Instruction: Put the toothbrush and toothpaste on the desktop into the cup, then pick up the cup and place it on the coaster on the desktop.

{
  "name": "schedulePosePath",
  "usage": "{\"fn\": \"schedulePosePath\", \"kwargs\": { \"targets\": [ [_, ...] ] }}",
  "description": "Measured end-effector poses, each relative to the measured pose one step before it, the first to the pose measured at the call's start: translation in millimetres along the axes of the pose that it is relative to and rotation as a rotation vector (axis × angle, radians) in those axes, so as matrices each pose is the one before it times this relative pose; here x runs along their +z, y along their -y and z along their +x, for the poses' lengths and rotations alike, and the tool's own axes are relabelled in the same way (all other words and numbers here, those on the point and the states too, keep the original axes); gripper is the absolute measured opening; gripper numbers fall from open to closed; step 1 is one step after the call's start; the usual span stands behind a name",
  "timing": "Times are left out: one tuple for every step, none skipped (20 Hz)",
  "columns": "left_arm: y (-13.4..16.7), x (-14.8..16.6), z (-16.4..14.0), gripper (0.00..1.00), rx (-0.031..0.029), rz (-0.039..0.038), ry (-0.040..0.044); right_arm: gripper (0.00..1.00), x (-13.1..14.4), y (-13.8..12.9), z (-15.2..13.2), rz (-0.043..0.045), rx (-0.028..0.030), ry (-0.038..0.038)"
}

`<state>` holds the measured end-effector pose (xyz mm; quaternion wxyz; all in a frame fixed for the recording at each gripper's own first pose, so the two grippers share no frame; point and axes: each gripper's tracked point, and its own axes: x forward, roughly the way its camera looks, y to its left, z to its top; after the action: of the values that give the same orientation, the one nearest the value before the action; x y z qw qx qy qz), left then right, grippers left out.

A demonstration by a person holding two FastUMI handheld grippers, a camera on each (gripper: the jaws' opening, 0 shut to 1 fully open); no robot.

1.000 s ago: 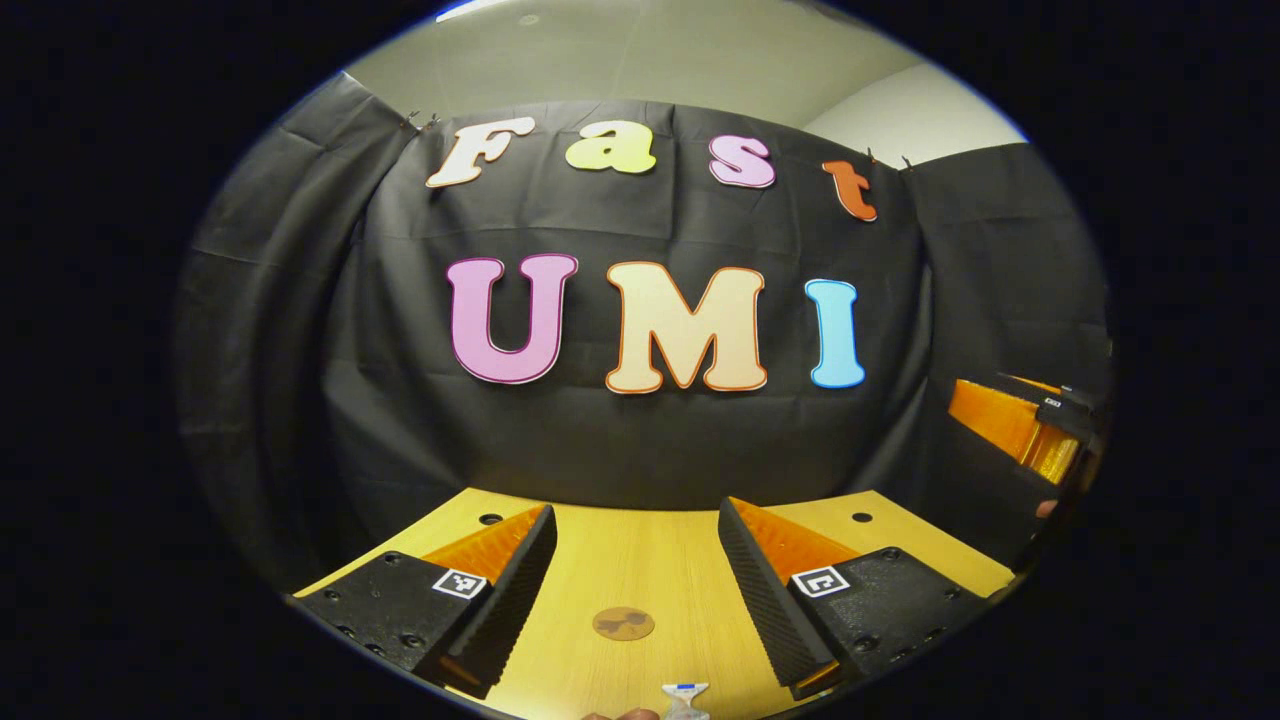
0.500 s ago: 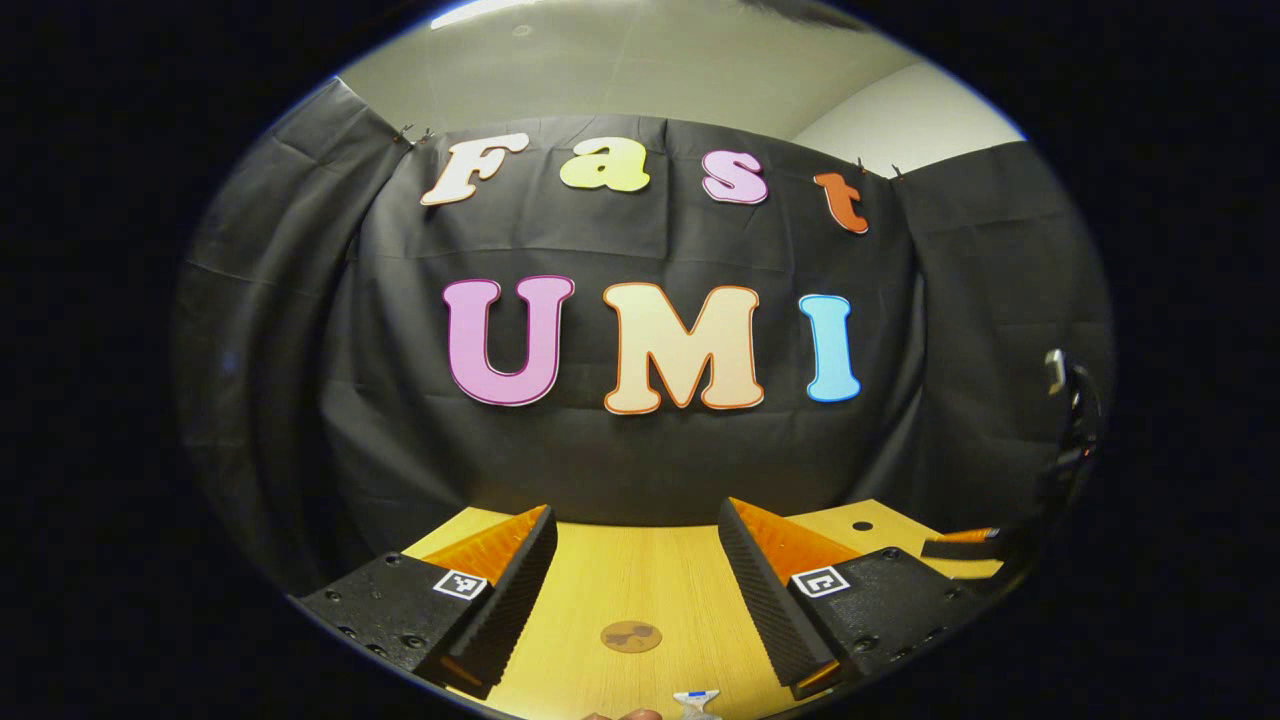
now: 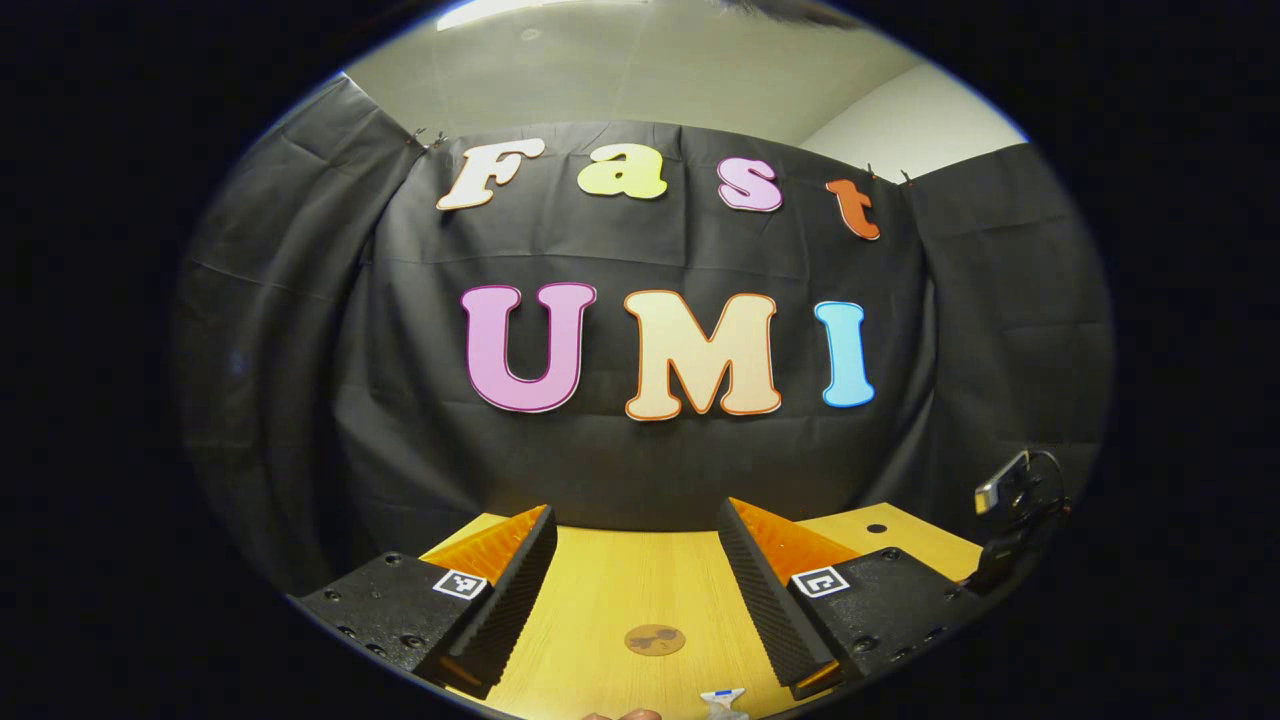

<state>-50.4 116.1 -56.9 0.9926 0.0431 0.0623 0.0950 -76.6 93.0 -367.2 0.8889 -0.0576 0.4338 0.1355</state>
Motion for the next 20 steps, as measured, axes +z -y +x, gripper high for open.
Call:
{"fn": "schedulePosePath", "kwargs": {
  "targets": [
    [-2.27, -0.64, -0.55, 0.94, 0.00444, 0.00204, -0.00009, 1.0, -12.18, -3.69, 2.49, -0.01664, 0.00772, -0.05125],
    [-1.36, -2.43, 0.59, 0.94, 0.00298, 0.00064, -0.00296, 1.0, -18.71, -4.89, 2.14, -0.01669, 0.0153, -0.05764],
    [-1.19, -2.32, 0.18, 0.94, 0.00217, -0.00082, -0.00453, 1.0, -12.87, -6.72, 2.99, -0.00512, 0.01733, -0.05636],
    [-0.19, -3.24, 0.01, 0.94, 0.00042, -0.00127, -0.00599, 1.0, -9.73, -4.03, 5.59, -0.00621, 0.01358, -0.04688],
    [-0.92, -2.33, -0.1, 0.94, 0.00157, -0.00018, -0.00671, 1.0, -5.23, -0.71, 5.72, -0.00469, -0.00067, -0.03939],
    [-0.74, -3.25, 0.72, 0.94, 0.00271, 0.00017, -0.00573, 1.0, -6.28, 0.12, 5.2, -0.00031, -0.00003, -0.03754],
    [-0.59, -1.79, 0.29, 0.94, 0.00254, -0.00119, -0.00525, 1.0, -4.6, -3.48, 4.07, 0.00631, 0.01361, -0.0355],
    [0.11, -3.46, 1.75, 0.94, 0.00255, -0.00096, -0.00793, 1.0, -8.41, -2.14, 5.72, 0.01013, 0.00542, -0.04646],
    [0.18, -1.79, 0.7, 0.94, 0.00171, 0.00002, -0.00323, 1.0, -4.29, -0.58, 3.47, 0.01148, 0.00565, -0.04197],
    [0.27, -1.68, 0.42, 0.94, -0.00067, 0.0019, -0.00151, 0.99, -6.44, -0.46, 6.65, 0.00375, 0.00261, -0.04252],
    [0.32, -0.97, 0.84, 0.94, 0.00043, 0.00546, -0.00055, 1.0, -5.96, -2.25, 3.72, 0.00034, 0.01937, -0.04677],
    [0.65, -0.72, 1.61, 0.94, -0.00023, 0.00475, 0.00247, 0.98, -5.95, -4.84, 2.41, 0.01055, 0.02796, -0.04299],
    [0.46, -1.42, 0.73, 0.94, 0.00044, 0.00382, -0.00102, 0.87, -2.57, -1.57, 2.85, 0.01206, 0.01078, -0.02421],
    [0.57, -3.36, -0.09, 0.94, -0.00116, 0.00408, -0.00396, 0.87, -1.4, 1.23, 2.53, 0.00248, -0.00393, -0.01384],
    [0.14, -2.56, 0.82, 0.94, -0.00072, 0.00741, -0.00463, 0.82, -1.27, 1.8, 0.26, -0.01112, -0.00899, -0.00863],
    [-0.26, -4.83, 0.45, 0.94, 0.00088, 0.0129, -0.00736, 0.82, 2.1, 0.4, 0.63, -0.01638, -0.003, 0.00122],
    [-0.21, -3.63, 0.56, 0.94, 0.00028, 0.01496, -0.00765, 0.84, -1.46, 0.68, 0.93, -0.01415, -0.00531, -0.01021],
    [0.21, -4.07, -1.0, 0.94, -0.00033, 0.01293, -0.00897, 0.83, 0.8, -0.89, 0.49, -0.01387, -0.0004, -0.00107],
    [0.06, -3.38, -0.77, 0.94, -0.00082, 0.00796, -0.00789, 0.82, 0.09, 0.03, 0.32, -0.0115, -0.00148, -0.01102],
    [1.3, -3.65, 0.25, 0.94, -0.00353, 0.00295, -0.00743, 0.83, -0.72, -0.36, -0.63, -0.01657, -0.00037, -0.00927]
  ]
}}
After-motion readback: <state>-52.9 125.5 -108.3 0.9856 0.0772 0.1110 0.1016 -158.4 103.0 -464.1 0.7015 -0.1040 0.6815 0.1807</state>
